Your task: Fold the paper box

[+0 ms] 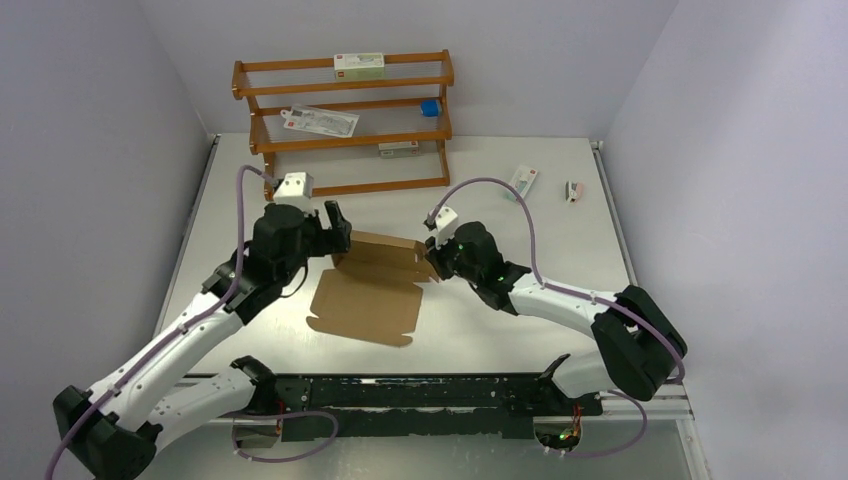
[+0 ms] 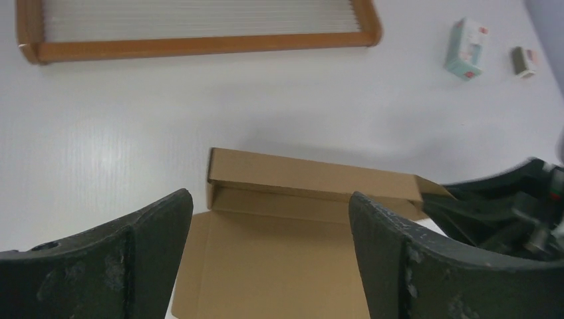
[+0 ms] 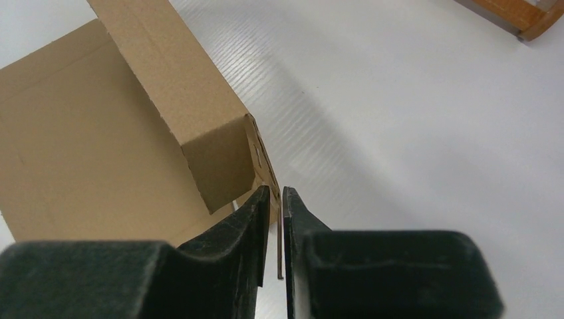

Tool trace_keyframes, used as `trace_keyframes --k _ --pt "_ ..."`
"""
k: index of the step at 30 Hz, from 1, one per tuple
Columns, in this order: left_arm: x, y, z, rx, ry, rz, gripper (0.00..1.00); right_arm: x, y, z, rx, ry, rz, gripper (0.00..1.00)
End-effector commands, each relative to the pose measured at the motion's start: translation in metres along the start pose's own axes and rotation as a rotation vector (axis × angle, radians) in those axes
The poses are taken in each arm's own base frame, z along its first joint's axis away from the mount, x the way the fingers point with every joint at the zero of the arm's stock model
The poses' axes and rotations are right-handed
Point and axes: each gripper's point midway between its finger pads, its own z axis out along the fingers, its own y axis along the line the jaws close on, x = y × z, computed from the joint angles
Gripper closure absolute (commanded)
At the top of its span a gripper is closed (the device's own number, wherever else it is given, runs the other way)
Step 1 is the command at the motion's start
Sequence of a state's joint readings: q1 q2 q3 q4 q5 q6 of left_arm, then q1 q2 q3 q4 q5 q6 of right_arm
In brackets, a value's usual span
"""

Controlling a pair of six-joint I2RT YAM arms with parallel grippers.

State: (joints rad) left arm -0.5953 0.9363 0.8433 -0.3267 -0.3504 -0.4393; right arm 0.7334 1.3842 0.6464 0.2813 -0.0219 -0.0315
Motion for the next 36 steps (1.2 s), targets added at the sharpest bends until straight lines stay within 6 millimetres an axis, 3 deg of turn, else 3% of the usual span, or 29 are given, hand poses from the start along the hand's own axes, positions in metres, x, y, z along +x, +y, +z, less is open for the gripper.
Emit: trace_keyframes --k 1,4,8,17,25,30,36 --pt "0.012 -0.019 -0.014 0.079 0.01 0.069 0.08 -0.003 -0.007 -0.005 0.041 -0.014 -0.019 0.82" --pt "0.053 -0.052 -0.018 0.205 0.056 0.114 0.09 -0.003 -0.008 -0.003 0.042 -0.011 -0.023 0.81" --pt "0.09 -0.076 -0.019 0.28 0.073 0.172 0.09 -0.004 -0.005 -0.001 0.025 -0.014 -0.022 0.8" --pt "0.132 -0.11 -0.012 0.387 0.002 0.261 0.08 -0.008 -0.005 -0.002 0.025 -0.021 -0.025 0.77" --pt "0.147 -0.102 0.004 0.345 -0.028 0.259 0.06 -0.027 -0.015 -0.025 0.083 -0.035 -0.032 0.55" --pt "0.157 -0.101 0.012 0.351 -0.025 0.285 0.07 -0.049 -0.017 -0.035 0.088 -0.063 -0.053 0.5" --pt "0.167 -0.099 0.023 0.352 0.004 0.279 0.07 -0.061 -0.015 -0.026 0.048 -0.052 -0.063 0.49"
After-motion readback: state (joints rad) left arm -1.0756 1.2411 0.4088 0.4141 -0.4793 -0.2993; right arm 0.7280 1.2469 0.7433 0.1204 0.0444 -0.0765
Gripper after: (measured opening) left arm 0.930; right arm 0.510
